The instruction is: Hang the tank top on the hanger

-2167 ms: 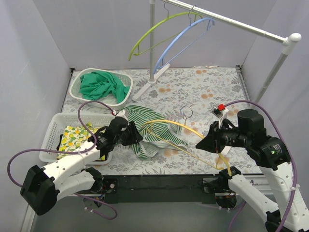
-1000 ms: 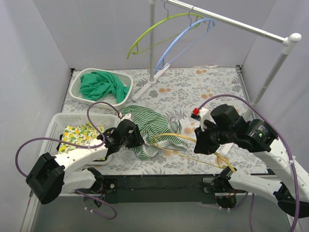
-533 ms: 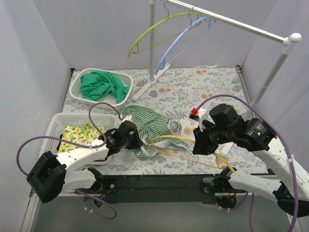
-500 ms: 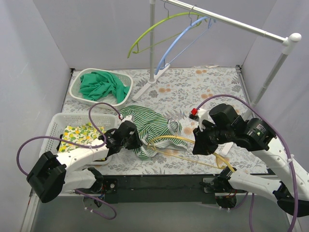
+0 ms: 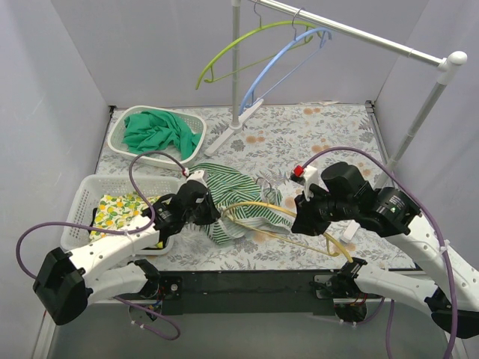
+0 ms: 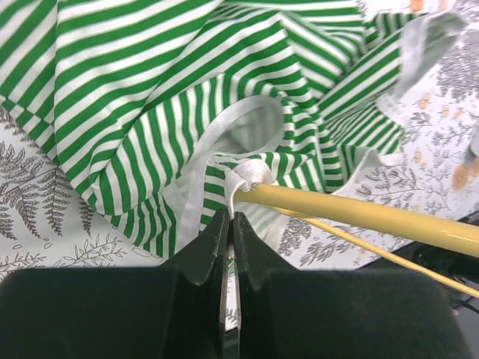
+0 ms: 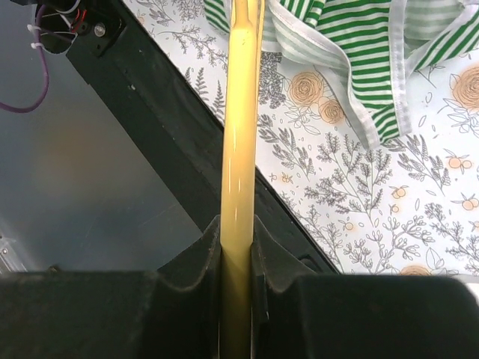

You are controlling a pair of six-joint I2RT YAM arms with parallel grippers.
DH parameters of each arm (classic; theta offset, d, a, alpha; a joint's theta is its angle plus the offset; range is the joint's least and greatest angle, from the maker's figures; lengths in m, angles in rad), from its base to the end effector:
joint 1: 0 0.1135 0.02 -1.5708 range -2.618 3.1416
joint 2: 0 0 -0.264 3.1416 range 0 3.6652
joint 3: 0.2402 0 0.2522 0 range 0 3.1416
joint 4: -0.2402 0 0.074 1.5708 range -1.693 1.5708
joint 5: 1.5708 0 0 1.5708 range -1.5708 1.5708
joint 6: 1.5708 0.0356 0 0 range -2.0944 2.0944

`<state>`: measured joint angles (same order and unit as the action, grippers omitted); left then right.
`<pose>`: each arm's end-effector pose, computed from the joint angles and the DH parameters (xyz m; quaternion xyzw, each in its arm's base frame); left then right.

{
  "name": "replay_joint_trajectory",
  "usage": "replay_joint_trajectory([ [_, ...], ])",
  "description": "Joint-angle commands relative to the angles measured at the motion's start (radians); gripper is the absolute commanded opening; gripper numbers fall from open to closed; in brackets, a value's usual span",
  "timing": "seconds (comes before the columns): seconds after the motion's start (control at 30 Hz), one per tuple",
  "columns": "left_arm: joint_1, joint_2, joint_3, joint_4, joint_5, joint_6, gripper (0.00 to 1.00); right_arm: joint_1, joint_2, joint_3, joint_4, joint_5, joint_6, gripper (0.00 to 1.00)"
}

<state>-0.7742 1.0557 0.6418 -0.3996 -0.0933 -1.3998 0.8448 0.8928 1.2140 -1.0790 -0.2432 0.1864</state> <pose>0.1550 -0.1469 0.2201 -0.3020 0.8778 -0.3067 0.2101 0.0910 0.1154 0.3788 -0.3401 0.8473 0.2904 0.2865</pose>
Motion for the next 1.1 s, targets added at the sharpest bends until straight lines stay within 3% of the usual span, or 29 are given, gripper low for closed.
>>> replay_joint_trajectory([
  [0.0, -0.007, -0.033, 0.099, -0.065, -0.032, 0.068, 0.00, 0.004, -0.014, -0.047, 0.166, -0.057, 0.021, 0.01],
  [0.3, -0.007, -0.051, 0.185, -0.108, -0.028, 0.139, 0.00, 0.004, -0.078, -0.167, 0.319, -0.039, 0.047, 0.01],
  [0.6, -0.007, -0.034, 0.246, -0.116, -0.074, 0.185, 0.00, 0.002, -0.135, -0.363, 0.620, -0.090, 0.067, 0.01],
  [0.77, -0.008, -0.020, 0.268, -0.068, -0.031, 0.186, 0.00, 0.002, -0.164, -0.477, 0.790, -0.067, 0.081, 0.01],
  [1.07, -0.007, -0.013, 0.331, -0.024, -0.037, 0.211, 0.00, 0.005, -0.094, -0.608, 1.172, -0.047, 0.074, 0.01],
])
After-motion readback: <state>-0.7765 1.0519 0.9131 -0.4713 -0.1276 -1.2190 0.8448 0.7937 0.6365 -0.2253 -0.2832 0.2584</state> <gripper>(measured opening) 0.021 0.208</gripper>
